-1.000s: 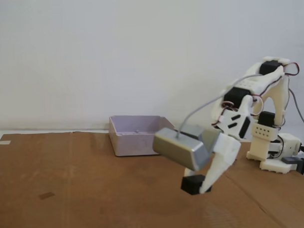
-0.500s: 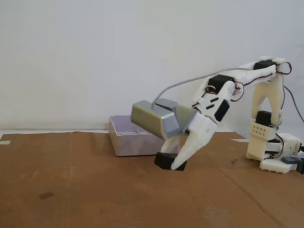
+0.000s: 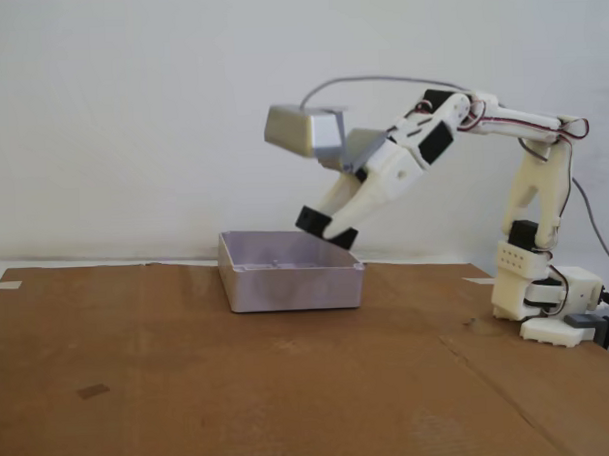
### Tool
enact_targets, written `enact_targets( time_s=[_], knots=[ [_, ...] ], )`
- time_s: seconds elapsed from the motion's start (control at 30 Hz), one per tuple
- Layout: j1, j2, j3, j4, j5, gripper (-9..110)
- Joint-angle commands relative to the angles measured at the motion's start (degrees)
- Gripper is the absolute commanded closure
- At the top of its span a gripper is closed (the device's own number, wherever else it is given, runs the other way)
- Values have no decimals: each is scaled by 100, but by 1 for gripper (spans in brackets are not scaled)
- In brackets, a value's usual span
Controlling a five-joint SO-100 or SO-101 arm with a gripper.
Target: Grasp a block and put it in the box.
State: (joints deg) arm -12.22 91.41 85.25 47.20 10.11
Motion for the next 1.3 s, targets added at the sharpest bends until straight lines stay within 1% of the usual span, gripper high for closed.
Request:
enact_targets(
  time_s=[0.0,0.5,1.03,1.27],
  knots=[
    [343,958,-800,-35,-62,94],
    [1485,1318,-729,-35,-62,94],
    [2654,1248,-686,-35,-62,94],
    [3041,1336,-97,-105,-62,94]
  ],
)
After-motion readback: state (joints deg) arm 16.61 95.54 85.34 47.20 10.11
